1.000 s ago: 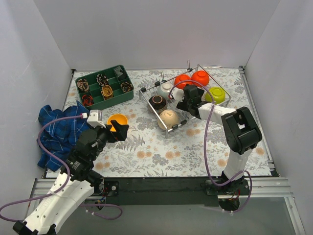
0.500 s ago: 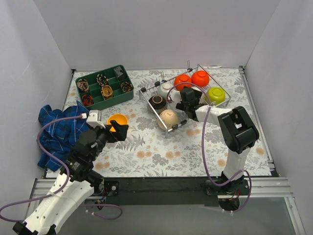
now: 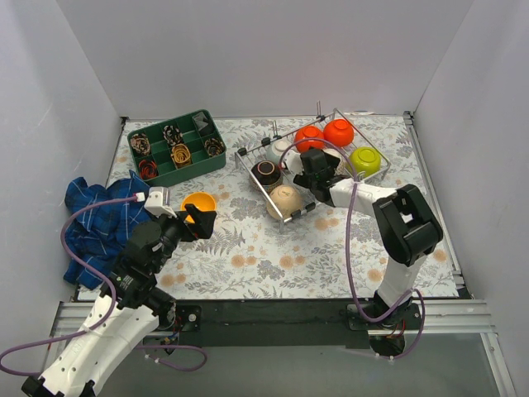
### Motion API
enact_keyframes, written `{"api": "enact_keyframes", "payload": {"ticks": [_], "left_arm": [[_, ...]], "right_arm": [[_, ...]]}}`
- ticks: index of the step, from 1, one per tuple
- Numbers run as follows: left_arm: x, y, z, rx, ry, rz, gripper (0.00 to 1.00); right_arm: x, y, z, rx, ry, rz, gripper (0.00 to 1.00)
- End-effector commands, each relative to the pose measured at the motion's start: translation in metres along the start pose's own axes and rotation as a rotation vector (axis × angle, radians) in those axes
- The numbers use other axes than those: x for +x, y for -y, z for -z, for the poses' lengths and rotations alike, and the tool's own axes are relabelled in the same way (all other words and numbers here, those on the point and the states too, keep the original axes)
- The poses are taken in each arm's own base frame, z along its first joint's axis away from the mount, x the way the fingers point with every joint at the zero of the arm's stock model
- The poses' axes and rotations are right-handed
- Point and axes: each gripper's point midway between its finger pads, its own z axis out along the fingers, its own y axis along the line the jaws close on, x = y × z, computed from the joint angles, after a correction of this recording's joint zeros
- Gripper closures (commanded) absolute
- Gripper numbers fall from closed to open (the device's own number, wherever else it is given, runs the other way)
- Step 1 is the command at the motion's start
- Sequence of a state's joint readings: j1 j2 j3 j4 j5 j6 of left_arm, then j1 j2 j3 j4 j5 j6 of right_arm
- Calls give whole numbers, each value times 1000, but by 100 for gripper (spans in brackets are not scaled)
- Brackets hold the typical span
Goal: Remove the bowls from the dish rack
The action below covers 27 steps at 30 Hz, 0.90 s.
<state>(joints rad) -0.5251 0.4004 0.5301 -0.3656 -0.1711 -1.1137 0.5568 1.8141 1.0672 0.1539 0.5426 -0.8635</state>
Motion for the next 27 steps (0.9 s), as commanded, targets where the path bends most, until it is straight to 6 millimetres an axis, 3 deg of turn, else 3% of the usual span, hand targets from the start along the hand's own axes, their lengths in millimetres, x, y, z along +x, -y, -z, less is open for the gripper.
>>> {"api": "enact_keyframes", "payload": {"ticks": [1, 8, 15, 27], "left_arm": [[2, 1, -1, 4, -11, -1, 2], [6, 5, -7, 22, -34, -1, 2], [8, 12, -13, 45, -57, 2, 2], [7, 27, -24, 97, -83, 20, 2]], "right_arm": [[-30, 6, 22, -68, 94, -185, 72], [-41, 7, 40, -122, 133, -344, 82], [-56, 30, 59, -107, 172, -460, 91], [-71, 62, 83, -104, 221, -653, 97]]}}
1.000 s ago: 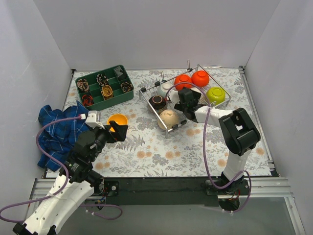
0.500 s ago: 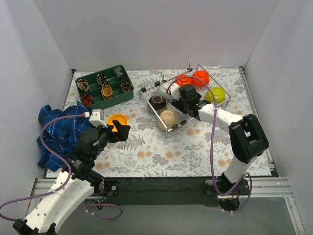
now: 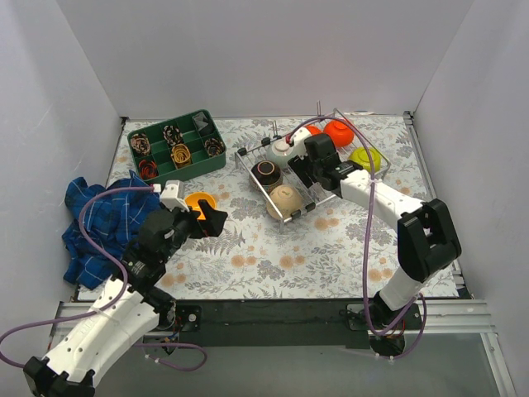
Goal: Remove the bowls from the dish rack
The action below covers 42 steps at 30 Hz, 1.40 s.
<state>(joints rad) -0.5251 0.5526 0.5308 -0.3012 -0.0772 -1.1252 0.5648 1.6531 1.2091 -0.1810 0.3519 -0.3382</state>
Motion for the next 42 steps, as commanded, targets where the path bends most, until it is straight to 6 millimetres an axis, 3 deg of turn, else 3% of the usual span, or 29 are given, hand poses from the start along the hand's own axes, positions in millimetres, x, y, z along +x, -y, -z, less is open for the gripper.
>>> {"api": "enact_keyframes", "payload": {"ticks": [1, 12, 23, 29, 42], "left_arm": [[-18, 19, -1, 67, 34, 18, 2], [-20, 40, -13, 149, -4, 51, 2], [-35, 64, -29, 225, -1, 126, 2], [-42, 76, -47, 252, -6, 172, 2], [-49, 106, -89, 331, -32, 273, 2]], "right_arm": [[-55, 26, 33, 25, 165, -157, 97], [-70, 34, 52, -91, 237, -420, 99], [-108, 36, 101, -288, 380, -658, 99], [-126, 26, 134, -416, 457, -756, 99], [-130, -14, 190, -732, 559, -889, 99]]}}
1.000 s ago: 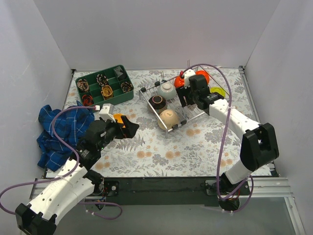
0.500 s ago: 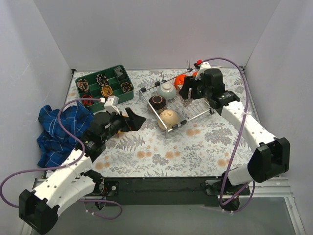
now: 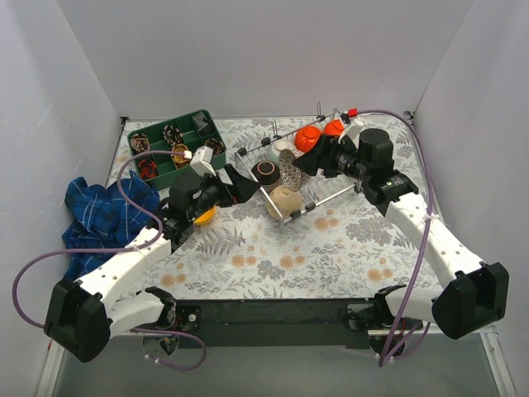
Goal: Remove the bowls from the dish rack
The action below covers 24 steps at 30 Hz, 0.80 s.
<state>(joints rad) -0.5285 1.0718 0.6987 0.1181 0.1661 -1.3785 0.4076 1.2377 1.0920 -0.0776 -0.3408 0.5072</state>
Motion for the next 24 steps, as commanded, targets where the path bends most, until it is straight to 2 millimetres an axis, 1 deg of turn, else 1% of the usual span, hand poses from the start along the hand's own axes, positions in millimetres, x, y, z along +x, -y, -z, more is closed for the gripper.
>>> {"api": "enact_keyframes", "payload": {"ticks": [1, 3, 8, 9, 11, 13, 14, 15, 17, 18, 20, 21, 22, 24], "left_arm": [[-20, 33, -11, 95, 44, 20, 2], [-15, 33, -18, 97, 32, 38, 2], [-6, 37, -32, 112, 12, 66, 2], [0, 34, -37, 105, -5, 74, 4], [4, 37, -42, 111, -17, 78, 6], [8, 34, -48, 101, -27, 98, 12], [7, 35, -49, 106, -22, 103, 14], [7, 36, -50, 112, -24, 109, 19], [10, 38, -54, 121, -31, 130, 24], [12, 38, -55, 124, -37, 135, 30], [16, 39, -57, 129, -45, 150, 37], [17, 40, -57, 134, -47, 156, 43], [17, 42, -56, 146, -42, 160, 53], [21, 42, -56, 151, -51, 173, 64]], "right_arm": [[-22, -46, 17, -202, 107, -37, 99], [-17, -51, 19, -234, 88, -69, 99], [-5, -54, 23, -276, 73, -123, 99], [-3, -55, 23, -283, 64, -129, 99], [-1, -56, 24, -290, 65, -143, 99], [2, -57, 25, -302, 58, -160, 99], [4, -58, 26, -312, 53, -163, 99], [5, -58, 25, -315, 50, -170, 99], [6, -61, 27, -337, 49, -187, 99], [9, -60, 26, -338, 43, -199, 99], [11, -60, 26, -343, 40, -215, 99], [13, -59, 26, -345, 39, -218, 99], [14, -59, 26, -347, 40, -220, 99], [15, -59, 27, -350, 40, -227, 99]]}}
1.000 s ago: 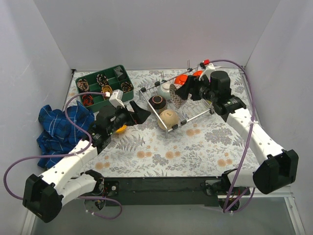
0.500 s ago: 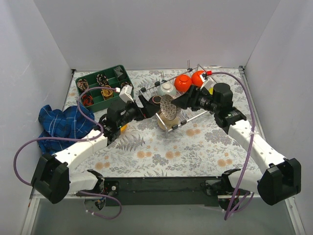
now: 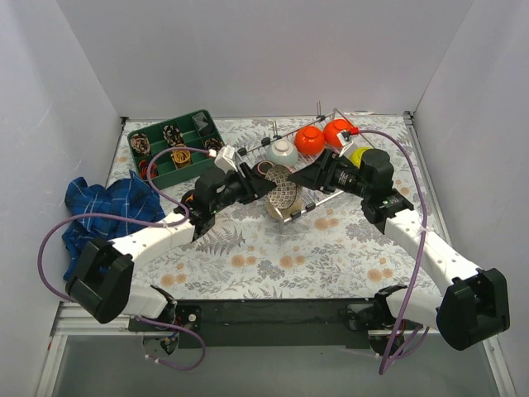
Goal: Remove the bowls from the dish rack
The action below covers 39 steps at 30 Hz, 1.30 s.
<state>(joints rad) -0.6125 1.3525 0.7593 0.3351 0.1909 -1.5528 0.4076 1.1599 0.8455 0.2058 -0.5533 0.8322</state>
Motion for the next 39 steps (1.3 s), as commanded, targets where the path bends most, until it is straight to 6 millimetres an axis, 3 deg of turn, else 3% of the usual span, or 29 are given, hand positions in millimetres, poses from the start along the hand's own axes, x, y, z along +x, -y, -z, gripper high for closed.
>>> {"api": "enact_keyframes", "payload": {"ticks": [1, 3, 4, 6, 9, 10, 12, 13, 17, 20, 21, 23, 27, 31, 33, 39], "left_arm": [[-7, 26, 2, 89, 24, 12, 75], [-4, 24, 4, 83, 19, 20, 88], [-3, 22, 6, 74, 18, 20, 100], [-7, 22, 14, 68, 47, 8, 100], [-17, 21, 27, 40, 99, -34, 100], [-18, 16, 31, 13, 99, -45, 100], [-27, 17, 41, -21, 141, -74, 100], [-26, 9, 46, -66, 132, -78, 100], [-32, -15, 68, -240, 150, -106, 100], [-28, -38, 89, -385, 118, -110, 100], [-25, -43, 95, -419, 106, -107, 100], [-11, -61, 111, -503, 59, -94, 100], [18, -87, 126, -588, -37, -65, 100], [44, -110, 125, -631, -106, -8, 100], [52, -119, 121, -654, -132, 2, 100], [60, -136, 114, -696, -175, -18, 100]], "right_arm": [[-16, -34, 8, -126, 67, 47, 99], [-13, -33, 9, -126, 63, 45, 99], [-12, -31, 9, -122, 60, 46, 99], [-9, -29, 9, -121, 54, 52, 99], [-1, -27, 12, -128, 35, 69, 70], [2, -22, 13, -119, 29, 65, 54], [6, -20, 15, -112, 22, 74, 41], [7, -18, 15, -105, 19, 100, 28], [6, 3, 22, 23, 25, 173, 11], [-5, 26, 30, 175, 48, 287, 7], [1, 36, 37, 245, 10, 279, 6], [-4, 49, 45, 322, 23, 345, 5], [-3, 64, 60, 412, 31, 417, 5], [0, 76, 70, 477, 18, 440, 5], [1, 72, 72, 466, 18, 444, 5], [6, 67, 77, 455, -3, 454, 5]]}}
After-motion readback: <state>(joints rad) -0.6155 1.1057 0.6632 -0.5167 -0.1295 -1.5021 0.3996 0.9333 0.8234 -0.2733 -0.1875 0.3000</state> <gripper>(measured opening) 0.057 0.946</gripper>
